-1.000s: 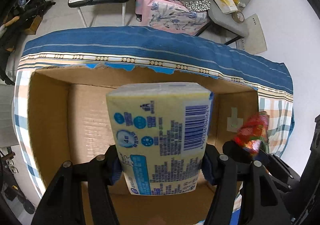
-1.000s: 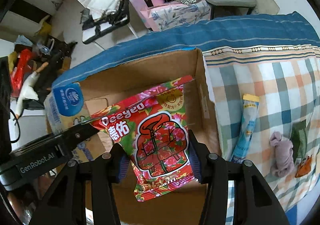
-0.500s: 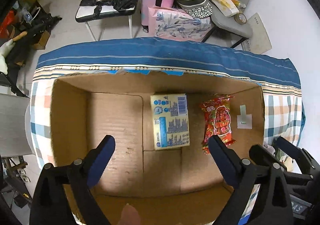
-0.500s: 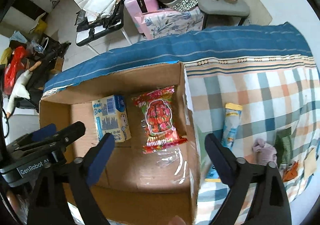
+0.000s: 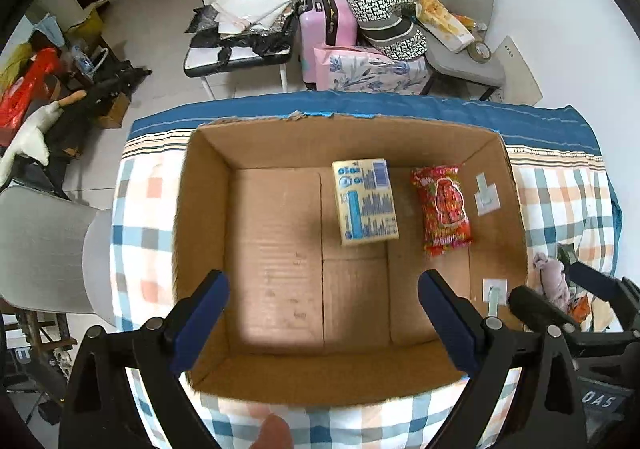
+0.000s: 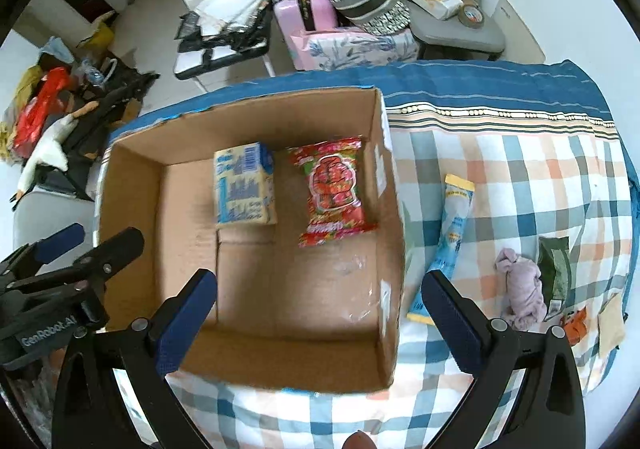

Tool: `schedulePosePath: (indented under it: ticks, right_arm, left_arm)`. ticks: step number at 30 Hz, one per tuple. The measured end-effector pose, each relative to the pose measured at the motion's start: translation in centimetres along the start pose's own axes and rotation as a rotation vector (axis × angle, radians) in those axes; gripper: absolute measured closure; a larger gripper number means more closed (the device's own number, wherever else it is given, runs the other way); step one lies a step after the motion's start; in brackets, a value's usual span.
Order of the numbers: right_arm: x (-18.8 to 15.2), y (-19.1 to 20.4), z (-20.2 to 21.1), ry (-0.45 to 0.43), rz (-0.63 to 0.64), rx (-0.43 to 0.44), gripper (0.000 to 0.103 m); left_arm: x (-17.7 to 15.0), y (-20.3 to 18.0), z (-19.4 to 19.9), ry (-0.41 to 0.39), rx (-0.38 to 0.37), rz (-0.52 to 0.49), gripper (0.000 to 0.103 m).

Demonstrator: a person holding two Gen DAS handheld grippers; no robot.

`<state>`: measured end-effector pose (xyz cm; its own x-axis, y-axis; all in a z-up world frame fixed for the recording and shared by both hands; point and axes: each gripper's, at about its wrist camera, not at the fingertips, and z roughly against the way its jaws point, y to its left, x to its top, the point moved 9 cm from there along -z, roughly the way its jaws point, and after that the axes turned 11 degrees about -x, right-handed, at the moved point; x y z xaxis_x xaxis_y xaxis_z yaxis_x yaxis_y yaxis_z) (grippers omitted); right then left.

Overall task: Organize soft objects
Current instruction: 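Grasp the green snack bag with the left tool while the right tool grasps the orange bag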

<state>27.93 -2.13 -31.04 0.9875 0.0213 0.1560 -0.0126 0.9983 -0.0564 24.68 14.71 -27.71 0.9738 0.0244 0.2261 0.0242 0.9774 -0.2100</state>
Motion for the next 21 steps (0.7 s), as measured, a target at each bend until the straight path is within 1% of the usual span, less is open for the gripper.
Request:
schedulePosePath:
  ticks: [4, 6, 9, 10, 13, 15, 16, 17, 20, 21]
  right_arm:
    - [-1.5, -0.8, 2.0, -0.028, -0.029, 0.064, 0.0]
    - [-2.1, -2.3, 3.3, -0.055, -0.061, 0.086, 0.0]
    - [-3.0, -6.2, 5.2, -0.112, -0.139, 0.101, 0.0]
    - [-3.4, -7.7, 5.7, -0.12, -0.164, 0.105, 0.0]
    - [-4.8, -14.2, 6.6, -0.136, -0.278, 0.093, 0.0]
    - [-5.7, -18.2, 6.5, -0.127, -0.339, 0.08, 0.0]
    - [-6.4, -21.0, 6.3, -0.116, -0.379, 0.065, 0.0]
    - [-6.9, -22.9, 5.9, -0.109, -0.404, 0.053, 0.0]
    - [-8.9, -29.7, 3.9, -0.06, -0.507, 0.015, 0.0]
    - [-9.6, -31.6, 3.0, -0.043, -0.544, 0.003, 0.0]
  left_arm:
    - [-1.1, -1.7, 2.2, -0.044, 0.004, 0.001, 0.006]
    - [-1.4, -3.3, 3.1, -0.063, 0.002, -0.011, 0.006]
    - [-1.2, -7.0, 3.9, -0.078, -0.018, -0.049, 0.006]
    - [-1.1, -8.9, 4.0, -0.083, -0.035, -0.065, 0.006]
    - [-0.6, -14.2, 3.3, -0.066, -0.076, -0.125, 0.006]
    - [-0.5, -17.8, 2.1, -0.043, -0.098, -0.161, 0.006]
    - [-0.5, -20.0, 0.9, -0.014, -0.121, -0.176, 0.006]
    - [-0.6, -21.3, 0.1, 0.01, -0.134, -0.181, 0.006]
    - [-1.4, -27.1, -4.6, 0.143, -0.21, -0.176, 0.006]
    - [-1.6, -28.6, -5.9, 0.178, -0.224, -0.17, 0.006]
